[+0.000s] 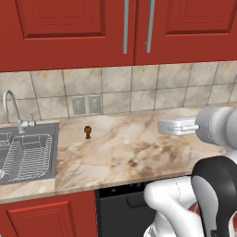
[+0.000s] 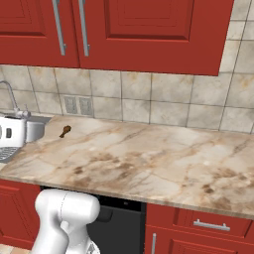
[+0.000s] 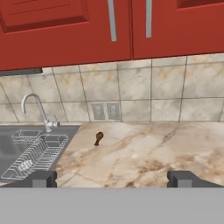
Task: Close all open cabinet doors.
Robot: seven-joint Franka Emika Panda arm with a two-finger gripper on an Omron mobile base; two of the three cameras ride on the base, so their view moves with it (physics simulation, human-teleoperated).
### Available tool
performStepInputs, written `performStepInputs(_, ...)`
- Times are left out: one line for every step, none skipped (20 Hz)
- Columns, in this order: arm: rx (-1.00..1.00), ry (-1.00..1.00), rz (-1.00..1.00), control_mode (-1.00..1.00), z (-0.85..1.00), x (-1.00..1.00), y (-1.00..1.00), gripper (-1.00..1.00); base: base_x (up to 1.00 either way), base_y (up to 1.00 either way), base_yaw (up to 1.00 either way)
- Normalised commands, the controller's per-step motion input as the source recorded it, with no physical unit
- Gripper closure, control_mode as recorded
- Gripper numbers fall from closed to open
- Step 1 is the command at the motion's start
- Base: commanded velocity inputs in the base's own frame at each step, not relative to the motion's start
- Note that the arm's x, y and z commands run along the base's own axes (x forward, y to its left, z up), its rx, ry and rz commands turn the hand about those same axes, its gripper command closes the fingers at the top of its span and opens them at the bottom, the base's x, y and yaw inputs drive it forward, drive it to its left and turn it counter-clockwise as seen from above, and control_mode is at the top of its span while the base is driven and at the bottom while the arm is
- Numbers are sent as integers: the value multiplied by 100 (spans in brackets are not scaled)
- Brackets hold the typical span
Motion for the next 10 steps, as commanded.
performStepInputs(0,0,0,-100,-6,-17,25,-100,0,0,0)
performStepInputs(0,0,0,-100,-8,-23,27,-100,0,0,0)
performStepInputs(0,0,0,-100,-9,-24,26,-100,0,0,0)
performStepInputs(0,1,0,-100,-8,-18,27,-100,0,0,0)
performStepInputs(0,3,0,-100,-8,-12,28,-100,0,0,0)
performStepInputs(0,3,0,-100,-9,-11,28,-100,0,0,0)
performStepInputs(0,3,0,-100,-9,-10,27,-100,0,0,0)
performStepInputs(0,3,0,-100,-9,-10,25,-100,0,0,0)
performStepInputs(0,3,0,-100,-7,-7,26,-100,0,0,0)
performStepInputs(0,0,0,100,0,0,0,-100,-6,25,0)
